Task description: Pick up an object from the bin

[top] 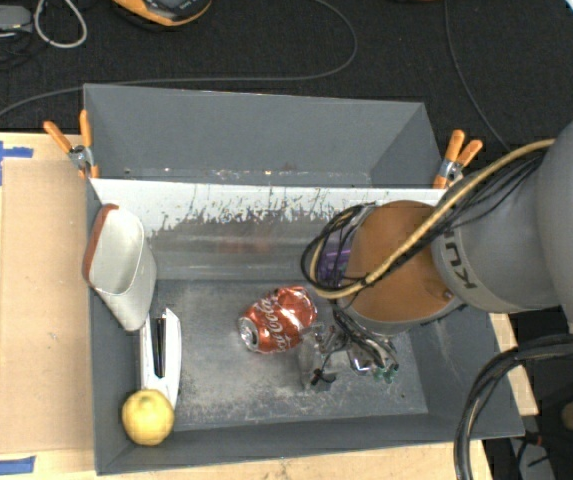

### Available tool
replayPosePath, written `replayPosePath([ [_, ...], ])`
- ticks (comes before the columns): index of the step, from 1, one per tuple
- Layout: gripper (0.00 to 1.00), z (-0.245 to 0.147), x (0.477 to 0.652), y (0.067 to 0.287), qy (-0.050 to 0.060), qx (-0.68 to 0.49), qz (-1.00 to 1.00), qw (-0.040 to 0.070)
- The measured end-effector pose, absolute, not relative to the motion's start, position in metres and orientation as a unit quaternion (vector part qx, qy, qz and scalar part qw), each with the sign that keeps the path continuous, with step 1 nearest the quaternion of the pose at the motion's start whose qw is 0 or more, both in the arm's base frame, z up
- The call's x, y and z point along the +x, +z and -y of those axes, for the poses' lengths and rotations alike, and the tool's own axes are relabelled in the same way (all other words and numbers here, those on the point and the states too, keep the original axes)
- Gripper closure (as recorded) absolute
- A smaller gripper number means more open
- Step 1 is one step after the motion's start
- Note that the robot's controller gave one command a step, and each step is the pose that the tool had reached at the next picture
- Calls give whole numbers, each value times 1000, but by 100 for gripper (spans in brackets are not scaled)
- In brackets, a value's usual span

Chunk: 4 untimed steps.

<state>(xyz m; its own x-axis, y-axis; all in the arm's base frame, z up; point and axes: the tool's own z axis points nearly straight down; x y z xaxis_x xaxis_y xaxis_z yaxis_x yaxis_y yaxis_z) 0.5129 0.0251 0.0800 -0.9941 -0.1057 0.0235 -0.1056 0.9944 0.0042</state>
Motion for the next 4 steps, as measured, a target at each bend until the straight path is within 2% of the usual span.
replayPosePath([
  [1, 100, -26, 505, 75, -2, 51, 999, 19],
  [2, 100, -32, 505, 116, -2, 100, 995, 13],
  [3, 100, -31, 526, 74, -2, 32, 999, 19],
  [4, 100, -37, 542, 75, -3, 86, 996, 16],
])
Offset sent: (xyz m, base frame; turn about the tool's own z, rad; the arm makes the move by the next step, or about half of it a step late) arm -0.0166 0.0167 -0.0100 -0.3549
